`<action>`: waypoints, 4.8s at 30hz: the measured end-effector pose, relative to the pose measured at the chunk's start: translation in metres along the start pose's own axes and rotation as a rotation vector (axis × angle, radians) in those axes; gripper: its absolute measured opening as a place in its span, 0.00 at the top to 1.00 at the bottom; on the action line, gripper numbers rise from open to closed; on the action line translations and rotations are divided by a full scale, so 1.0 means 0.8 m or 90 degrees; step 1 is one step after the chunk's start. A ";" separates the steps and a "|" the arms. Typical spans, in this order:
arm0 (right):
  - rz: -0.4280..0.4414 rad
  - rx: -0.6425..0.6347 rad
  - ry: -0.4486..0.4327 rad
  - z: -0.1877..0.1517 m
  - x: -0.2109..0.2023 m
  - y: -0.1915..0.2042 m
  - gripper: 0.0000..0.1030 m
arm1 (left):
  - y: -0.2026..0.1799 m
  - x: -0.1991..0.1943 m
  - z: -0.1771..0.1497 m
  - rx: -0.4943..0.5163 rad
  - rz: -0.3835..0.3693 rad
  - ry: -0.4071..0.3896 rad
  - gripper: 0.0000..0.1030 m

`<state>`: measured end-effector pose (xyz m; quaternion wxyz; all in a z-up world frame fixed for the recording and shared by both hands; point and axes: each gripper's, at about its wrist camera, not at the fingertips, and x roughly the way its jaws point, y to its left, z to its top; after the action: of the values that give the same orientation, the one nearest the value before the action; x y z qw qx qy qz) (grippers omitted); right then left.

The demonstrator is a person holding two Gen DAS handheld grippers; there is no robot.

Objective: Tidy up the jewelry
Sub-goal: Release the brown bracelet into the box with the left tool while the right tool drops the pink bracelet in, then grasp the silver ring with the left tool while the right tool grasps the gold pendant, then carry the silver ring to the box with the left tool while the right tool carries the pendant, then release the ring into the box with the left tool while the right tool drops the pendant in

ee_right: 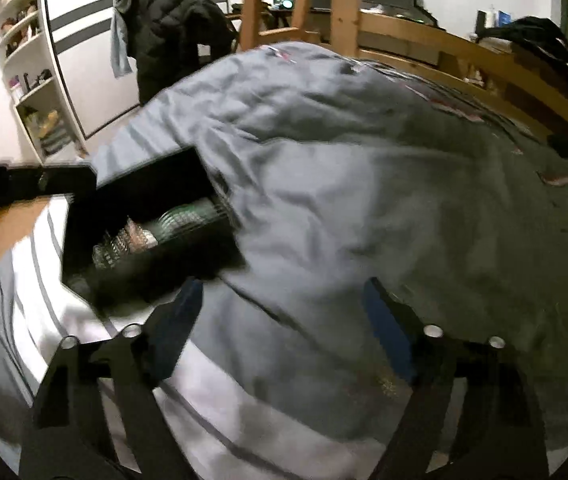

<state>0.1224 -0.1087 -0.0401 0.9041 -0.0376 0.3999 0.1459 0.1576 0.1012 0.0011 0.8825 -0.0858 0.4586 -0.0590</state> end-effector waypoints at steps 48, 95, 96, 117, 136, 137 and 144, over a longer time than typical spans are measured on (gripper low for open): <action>-0.009 0.255 -0.083 -0.117 0.018 -0.194 0.92 | -0.254 0.180 -0.046 0.316 -0.203 -0.015 0.56; 0.045 0.298 -0.119 -0.098 -0.094 -0.190 0.91 | -0.234 0.057 -0.071 0.313 -0.123 -0.046 0.81; 0.054 0.302 -0.117 -0.097 -0.097 -0.189 0.91 | -0.230 0.049 -0.075 0.309 -0.120 -0.048 0.81; 0.121 0.238 -0.067 -0.015 -0.138 -0.069 0.91 | -0.100 -0.067 -0.061 0.199 -0.053 -0.091 0.81; 0.157 0.137 0.002 0.096 -0.033 0.069 0.91 | 0.035 -0.032 -0.020 0.024 0.003 -0.019 0.81; 0.159 0.137 0.006 0.098 -0.026 0.074 0.91 | 0.036 -0.028 -0.020 0.020 0.002 -0.011 0.81; 0.182 0.163 0.051 0.115 0.028 0.092 0.91 | 0.044 -0.015 -0.020 -0.008 -0.009 0.006 0.81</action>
<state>0.1809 -0.0163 0.0095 0.8550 0.1292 0.4520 0.2189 0.1384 0.1364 -0.0053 0.8792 -0.0945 0.4628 -0.0624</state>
